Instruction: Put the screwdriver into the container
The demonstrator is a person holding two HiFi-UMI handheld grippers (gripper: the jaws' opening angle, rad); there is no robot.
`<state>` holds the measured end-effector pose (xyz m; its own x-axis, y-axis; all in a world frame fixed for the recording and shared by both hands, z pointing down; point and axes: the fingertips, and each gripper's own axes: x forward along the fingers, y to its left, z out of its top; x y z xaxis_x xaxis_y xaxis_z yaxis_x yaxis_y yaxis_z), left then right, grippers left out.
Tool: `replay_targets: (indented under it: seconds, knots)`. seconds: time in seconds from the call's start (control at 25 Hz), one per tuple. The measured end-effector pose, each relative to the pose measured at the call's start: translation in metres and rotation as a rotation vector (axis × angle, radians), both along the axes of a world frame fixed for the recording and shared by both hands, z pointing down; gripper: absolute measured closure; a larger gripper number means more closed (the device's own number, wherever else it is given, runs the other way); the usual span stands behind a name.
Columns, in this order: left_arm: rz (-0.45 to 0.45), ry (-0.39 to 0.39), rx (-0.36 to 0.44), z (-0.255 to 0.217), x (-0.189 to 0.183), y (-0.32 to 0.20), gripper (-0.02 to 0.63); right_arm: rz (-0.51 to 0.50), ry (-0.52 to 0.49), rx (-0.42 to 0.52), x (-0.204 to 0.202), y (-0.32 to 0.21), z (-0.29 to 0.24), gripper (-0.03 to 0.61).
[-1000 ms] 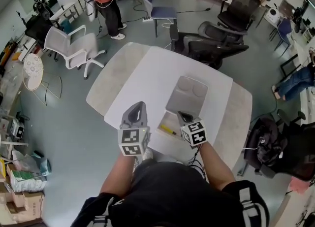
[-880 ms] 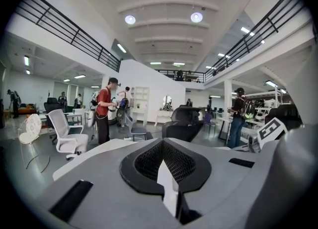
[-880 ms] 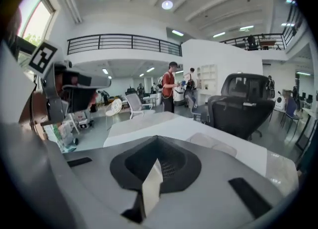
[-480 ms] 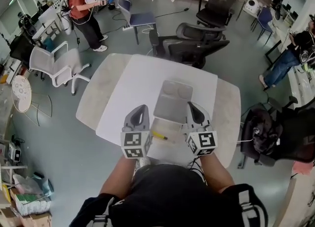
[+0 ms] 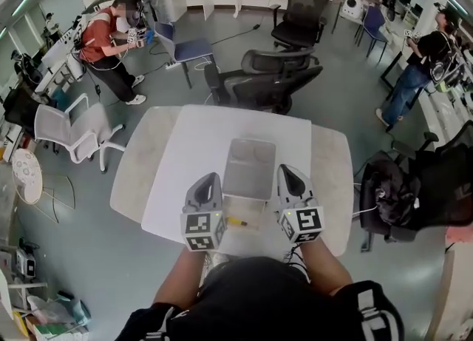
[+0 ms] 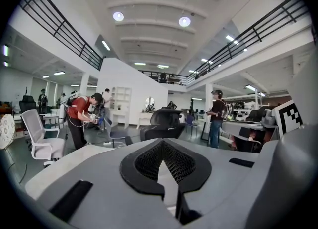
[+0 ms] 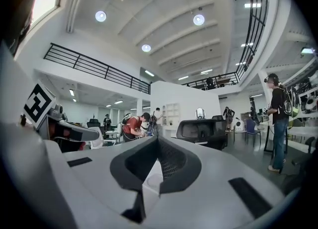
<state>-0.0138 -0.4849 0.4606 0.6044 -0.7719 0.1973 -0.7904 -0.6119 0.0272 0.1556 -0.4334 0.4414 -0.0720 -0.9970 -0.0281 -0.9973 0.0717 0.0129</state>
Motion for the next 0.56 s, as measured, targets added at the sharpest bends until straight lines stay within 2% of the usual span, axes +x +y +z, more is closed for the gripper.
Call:
replay_targets:
  seconds: [0.32, 0.56]
  knots:
    - [0.020, -0.009, 0.015, -0.004, 0.014, 0.005, 0.601, 0.008, -0.009, 0.020, 0.013, 0.005, -0.004, 0.567]
    - [0.016, -0.002, 0.027, -0.013, -0.001, 0.001, 0.601, -0.003, -0.013, 0.012, -0.002, 0.001, -0.010, 0.568]
